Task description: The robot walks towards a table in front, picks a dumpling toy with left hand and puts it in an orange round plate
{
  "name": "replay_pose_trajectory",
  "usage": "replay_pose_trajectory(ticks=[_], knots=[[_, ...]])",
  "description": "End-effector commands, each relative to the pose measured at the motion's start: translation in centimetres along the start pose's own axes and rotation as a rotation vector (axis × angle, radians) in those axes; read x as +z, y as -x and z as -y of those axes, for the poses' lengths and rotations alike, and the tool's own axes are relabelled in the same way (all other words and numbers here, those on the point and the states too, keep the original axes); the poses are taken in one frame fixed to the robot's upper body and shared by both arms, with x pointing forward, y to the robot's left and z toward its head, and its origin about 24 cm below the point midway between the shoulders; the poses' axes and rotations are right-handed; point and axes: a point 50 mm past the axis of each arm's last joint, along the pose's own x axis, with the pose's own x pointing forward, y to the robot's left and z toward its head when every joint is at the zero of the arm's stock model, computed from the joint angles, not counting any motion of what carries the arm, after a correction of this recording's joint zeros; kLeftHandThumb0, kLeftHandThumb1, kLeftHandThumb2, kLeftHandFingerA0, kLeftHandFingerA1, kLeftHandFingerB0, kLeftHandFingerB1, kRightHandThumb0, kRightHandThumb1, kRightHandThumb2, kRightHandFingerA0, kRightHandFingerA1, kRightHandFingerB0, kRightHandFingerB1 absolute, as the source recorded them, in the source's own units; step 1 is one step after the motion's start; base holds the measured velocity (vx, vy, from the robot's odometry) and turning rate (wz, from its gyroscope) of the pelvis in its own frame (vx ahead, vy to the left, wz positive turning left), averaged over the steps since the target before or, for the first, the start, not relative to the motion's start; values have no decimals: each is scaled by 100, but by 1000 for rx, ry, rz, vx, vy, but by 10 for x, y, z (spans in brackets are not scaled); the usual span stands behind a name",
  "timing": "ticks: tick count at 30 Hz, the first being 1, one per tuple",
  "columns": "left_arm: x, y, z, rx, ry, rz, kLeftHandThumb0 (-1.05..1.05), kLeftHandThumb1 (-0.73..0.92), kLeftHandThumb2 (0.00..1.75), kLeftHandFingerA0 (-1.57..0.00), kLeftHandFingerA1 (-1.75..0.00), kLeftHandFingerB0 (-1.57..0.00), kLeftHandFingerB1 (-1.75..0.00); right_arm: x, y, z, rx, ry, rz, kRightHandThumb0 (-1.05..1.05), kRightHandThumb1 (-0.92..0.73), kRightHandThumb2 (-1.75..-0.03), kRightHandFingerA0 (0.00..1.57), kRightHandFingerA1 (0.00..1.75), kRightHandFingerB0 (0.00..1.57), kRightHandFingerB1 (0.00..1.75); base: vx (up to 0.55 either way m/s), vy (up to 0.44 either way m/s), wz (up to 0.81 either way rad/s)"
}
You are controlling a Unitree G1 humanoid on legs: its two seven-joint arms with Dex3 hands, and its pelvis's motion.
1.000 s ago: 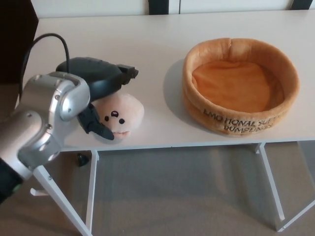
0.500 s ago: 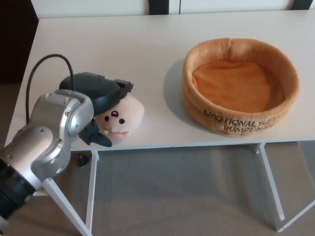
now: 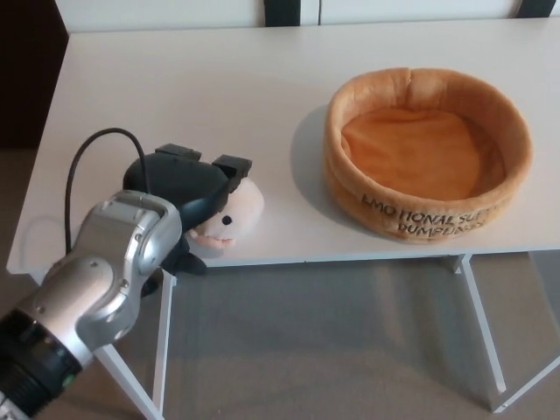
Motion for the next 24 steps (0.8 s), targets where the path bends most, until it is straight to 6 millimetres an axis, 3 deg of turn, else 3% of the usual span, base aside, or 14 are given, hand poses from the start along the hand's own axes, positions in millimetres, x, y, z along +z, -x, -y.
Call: replay_pose_trajectory(ticks=[1, 2, 5, 6, 7, 8, 11, 12, 16, 17, 18, 19, 22, 24], knots=[[0, 0, 3, 96, -18, 5, -24, 45, 62, -7, -33, -4, -21, -3, 1, 5, -14, -4, -12, -43, -65, -61, 74, 48, 43, 34, 0, 0, 0], [0, 0, 5, 119, -20, 9, -23, 48, 94, 0, -48, 0, -50, -3, 1, 5, -14, 0, -9, -43, -66, -61, 74, 48, 43, 34, 0, 0, 0], [0, -1, 8, 155, -22, 17, -23, 48, 94, 0, -48, 0, -50, -3, 1, 5, -14, 5, -5, -43, -66, -61, 74, 48, 43, 34, 0, 0, 0], [0, -1, 10, 168, -31, 22, -24, 58, 59, -47, -43, -8, -27, -3, 1, 5, -13, 3, -10, -44, -66, -60, 75, 50, 43, 34, 0, 0, 0], [0, -2, 12, 184, -41, 30, -24, 58, 59, -47, -43, -8, -27, -4, 1, 5, -11, 1, -17, -44, -66, -60, 75, 50, 43, 34, 0, 0, 0], [1, -3, 13, 191, -35, 37, -24, 43, 89, -64, -83, 0, -45, -3, 1, 5, -11, 1, -15, -44, -66, -60, 76, 51, 43, 34, 0, 0, 0], [2, -5, 14, 201, -23, 48, -24, 43, 89, -64, -83, 0, -45, -3, 1, 5, -11, 3, -10, -44, -66, -60, 76, 51, 43, 34, 0, 0, 0], [3, -5, 15, 224, -4, 81, -25, 77, 63, -76, -154, -57, -39, -3, 1, 5, -8, -3, -13, -45, -68, -60, 74, 46, 43, 34, 0, 0, 0], [4, -6, 16, 276, 24, 138, -28, 77, 66, -73, -158, -67, -43, -4, 1, 5, -2, -8, -16, -46, -67, -61, 74, 46, 43, 34, 0, 0, 0], [6, -7, 16, 282, 34, 131, -28, 79, 64, -67, -161, -72, -88, -3, 1, 5, -2, -7, -11, -52, -56, -89, 63, 60, 34, 48, 0, 0, 0], [6, -8, 16, 287, 43, 125, -28, 79, 64, -67, -161, -72, -88, -3, 1, 5, -2, -7, -8, -52, -56, -89, 63, 60, 34, 48, 0, 0, 0], [7, -8, 17, 296, 52, 129, -23, 77, 60, -67, -165, -59, -129, -2, 1, 4, -3, -9, 6, -47, -69, -62, 71, 48, 43, 34, 0, 0, 0], [7, -9, 18, 308, 56, 138, -23, 78, 56, -65, -169, -66, -118, -1, 1, 4, -2, -13, 7, -47, -69, -62, 71, 47, 42, 34, 0, 0, 0], [7, -9, 18, 314, 56, 142, -24, 73, 58, -68, -168, -75, -87, -2, 1, 3, -1, -18, 3, -50, -70, -62, 72, 50, 44, 34, 0, 0, 0]])
